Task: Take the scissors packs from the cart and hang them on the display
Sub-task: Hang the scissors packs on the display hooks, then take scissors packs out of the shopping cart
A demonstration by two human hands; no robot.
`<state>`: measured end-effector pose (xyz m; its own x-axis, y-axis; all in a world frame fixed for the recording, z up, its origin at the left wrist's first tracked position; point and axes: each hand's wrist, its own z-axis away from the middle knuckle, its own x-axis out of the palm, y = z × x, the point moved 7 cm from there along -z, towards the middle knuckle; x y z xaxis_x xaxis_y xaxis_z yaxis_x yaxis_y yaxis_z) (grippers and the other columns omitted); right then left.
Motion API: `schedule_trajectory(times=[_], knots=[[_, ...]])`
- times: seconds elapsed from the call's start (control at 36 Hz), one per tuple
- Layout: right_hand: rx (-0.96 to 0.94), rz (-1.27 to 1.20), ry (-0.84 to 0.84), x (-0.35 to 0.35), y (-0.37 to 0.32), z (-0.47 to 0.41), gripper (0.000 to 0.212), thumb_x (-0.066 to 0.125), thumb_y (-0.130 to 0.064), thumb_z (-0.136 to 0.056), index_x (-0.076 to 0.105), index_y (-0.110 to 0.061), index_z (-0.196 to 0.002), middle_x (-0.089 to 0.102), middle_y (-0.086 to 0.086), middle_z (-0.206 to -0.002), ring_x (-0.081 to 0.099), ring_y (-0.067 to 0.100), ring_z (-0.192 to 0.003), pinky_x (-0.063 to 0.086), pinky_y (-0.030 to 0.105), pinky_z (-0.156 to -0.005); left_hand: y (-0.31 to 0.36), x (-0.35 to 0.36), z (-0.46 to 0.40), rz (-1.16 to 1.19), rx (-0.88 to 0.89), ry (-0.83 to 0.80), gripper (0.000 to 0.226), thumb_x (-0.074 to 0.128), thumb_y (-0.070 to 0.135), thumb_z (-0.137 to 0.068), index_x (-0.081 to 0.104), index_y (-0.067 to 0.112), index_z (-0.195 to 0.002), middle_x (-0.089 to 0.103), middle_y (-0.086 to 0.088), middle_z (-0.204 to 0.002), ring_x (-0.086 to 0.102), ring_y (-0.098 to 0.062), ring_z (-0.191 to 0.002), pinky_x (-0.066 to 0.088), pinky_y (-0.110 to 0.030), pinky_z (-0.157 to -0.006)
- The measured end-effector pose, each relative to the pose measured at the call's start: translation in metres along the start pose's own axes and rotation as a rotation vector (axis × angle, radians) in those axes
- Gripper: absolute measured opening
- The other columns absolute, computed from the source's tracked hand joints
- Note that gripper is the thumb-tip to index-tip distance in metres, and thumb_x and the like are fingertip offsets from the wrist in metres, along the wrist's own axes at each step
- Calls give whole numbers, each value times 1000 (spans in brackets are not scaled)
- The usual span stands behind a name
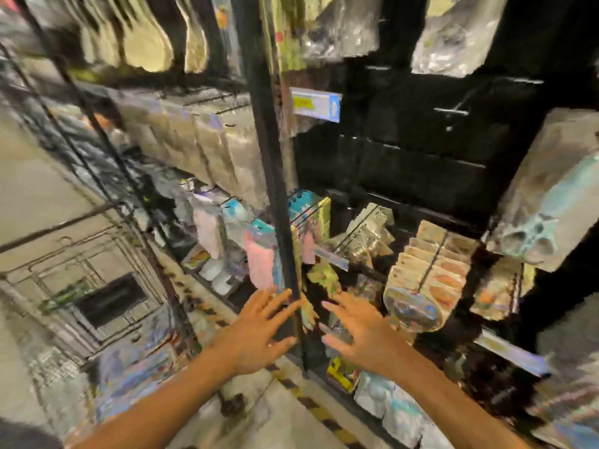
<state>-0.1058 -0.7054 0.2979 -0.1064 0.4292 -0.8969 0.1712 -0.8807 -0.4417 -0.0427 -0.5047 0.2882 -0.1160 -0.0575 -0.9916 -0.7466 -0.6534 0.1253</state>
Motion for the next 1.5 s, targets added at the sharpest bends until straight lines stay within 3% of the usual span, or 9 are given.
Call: schedule_trajectory(times=[0.14,0.28,0.44,0.56,0.67,0.78,1.06,1.22,1.5], knots=[[-95,123,-185,61,-86,-48,74,35,-70,-96,31,-29,-158,22,-6,-167,17,17,-156,16,35,-125,-76,23,99,92,-217,-80,74,13,75,-100,37,34,-156,39,-4,-163,30,-34,-153,30,-59,-121],[-150,95,-356,131,-159,-85,73,31,-73,-97,24,-35,-159,17,-14,-166,11,14,-156,13,35,-126,-150,52,213,122,-454,-114,63,32,66,-101,34,39,-158,25,10,-168,14,-22,-158,4,-40,-128],[-199,144,-517,202,-225,-128,100,7,-90,-76,23,-37,-159,19,-14,-167,13,13,-155,16,37,-127,-225,99,325,72,-701,-197,67,21,65,-104,60,26,-142,60,-2,-146,60,-31,-132,47,-48,-110],[-218,162,-623,238,-272,-146,75,31,-75,-95,26,-35,-158,22,-11,-166,18,15,-154,19,36,-126,-254,110,387,186,-819,-201,66,24,66,-104,35,31,-160,27,1,-168,26,-29,-154,-1,-35,-121],[-275,201,-673,259,-302,-165,70,34,-66,-100,29,-28,-159,27,-4,-165,22,16,-153,17,31,-125,-278,132,425,178,-921,-309,73,12,62,-107,64,24,-140,64,-3,-142,65,-31,-126,28,-40,-108],[-363,241,-718,278,-315,-190,118,-8,-89,-66,33,-25,-157,33,-1,-163,26,17,-151,18,29,-122,-289,147,438,299,-976,-261,85,-1,75,-98,37,30,-159,36,1,-165,32,-33,-153,17,-46,-126],[-501,286,-865,336,-319,-289,118,-9,-90,-64,34,-29,-156,43,1,-158,39,22,-143,31,34,-119,-330,173,413,441,-1162,-242,116,-30,86,-68,8,33,-165,3,2,-173,-2,-26,-160,-12,-38,-126],[-632,316,-951,367,-326,-352,63,43,-57,-102,35,-25,-156,41,5,-158,37,26,-144,29,34,-117,-354,172,378,493,-1303,-272,124,-33,87,-62,7,31,-165,6,1,-173,-3,-25,-160,-10,-39,-126],[-625,284,-1095,401,-325,-420,66,44,-52,-102,31,-18,-158,34,7,-162,30,27,-148,25,34,-120,-393,187,328,617,-1460,-349,137,-40,88,-51,3,27,-165,1,-3,-174,-4,-26,-160,-3,-43,-130]])
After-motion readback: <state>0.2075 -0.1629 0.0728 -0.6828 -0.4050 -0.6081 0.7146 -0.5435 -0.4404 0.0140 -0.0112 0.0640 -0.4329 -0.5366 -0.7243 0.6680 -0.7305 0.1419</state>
